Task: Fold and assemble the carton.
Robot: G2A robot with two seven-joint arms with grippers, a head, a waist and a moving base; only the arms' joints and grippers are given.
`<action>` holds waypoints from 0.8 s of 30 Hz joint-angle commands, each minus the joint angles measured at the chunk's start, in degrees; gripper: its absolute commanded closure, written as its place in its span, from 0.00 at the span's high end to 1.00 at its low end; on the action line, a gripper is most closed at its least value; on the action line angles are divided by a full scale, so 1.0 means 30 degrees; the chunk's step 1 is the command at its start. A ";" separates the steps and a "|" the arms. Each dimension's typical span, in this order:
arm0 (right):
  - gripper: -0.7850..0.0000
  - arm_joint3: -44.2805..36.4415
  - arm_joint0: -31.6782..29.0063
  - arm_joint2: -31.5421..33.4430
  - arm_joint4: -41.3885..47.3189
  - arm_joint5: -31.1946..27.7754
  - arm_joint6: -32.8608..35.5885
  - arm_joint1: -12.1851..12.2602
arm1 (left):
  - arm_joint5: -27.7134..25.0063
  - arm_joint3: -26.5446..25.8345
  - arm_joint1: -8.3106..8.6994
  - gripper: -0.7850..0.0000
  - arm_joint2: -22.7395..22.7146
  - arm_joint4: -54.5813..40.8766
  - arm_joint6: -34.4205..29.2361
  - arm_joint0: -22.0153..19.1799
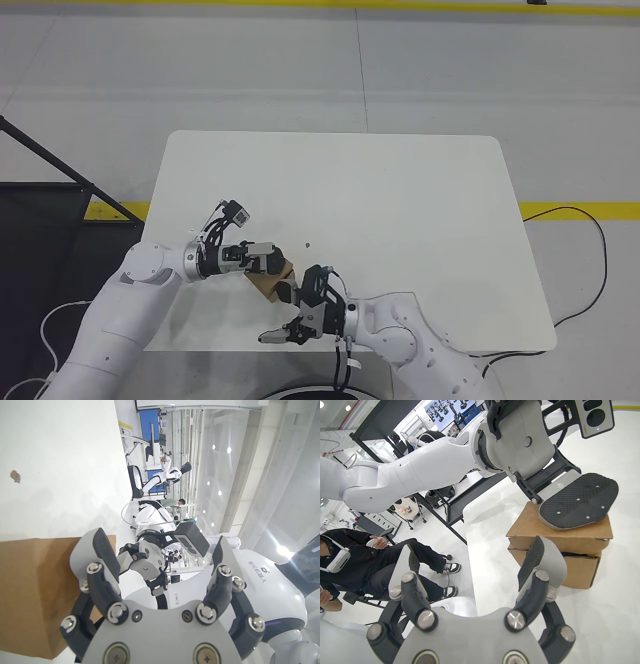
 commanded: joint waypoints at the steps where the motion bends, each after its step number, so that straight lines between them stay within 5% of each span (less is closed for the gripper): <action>1: 1.00 0.0038 0.0018 -0.0031 -0.0018 0.0057 -0.0002 -0.0013 | -0.0078 0.0039 0.0001 1.00 0.0000 0.0075 0.0026 -0.0001; 16: 1.00 0.0053 0.0024 0.0039 -0.0509 -0.0271 -0.0381 0.0006 | -0.0084 0.0280 -0.0030 1.00 0.0098 0.0199 0.0136 -0.0082; 24: 1.00 -0.1357 -0.1780 0.2149 -0.2239 0.0158 -0.4544 0.0432 | -0.0088 0.0475 -0.0054 1.00 0.0183 0.0295 0.0158 -0.0185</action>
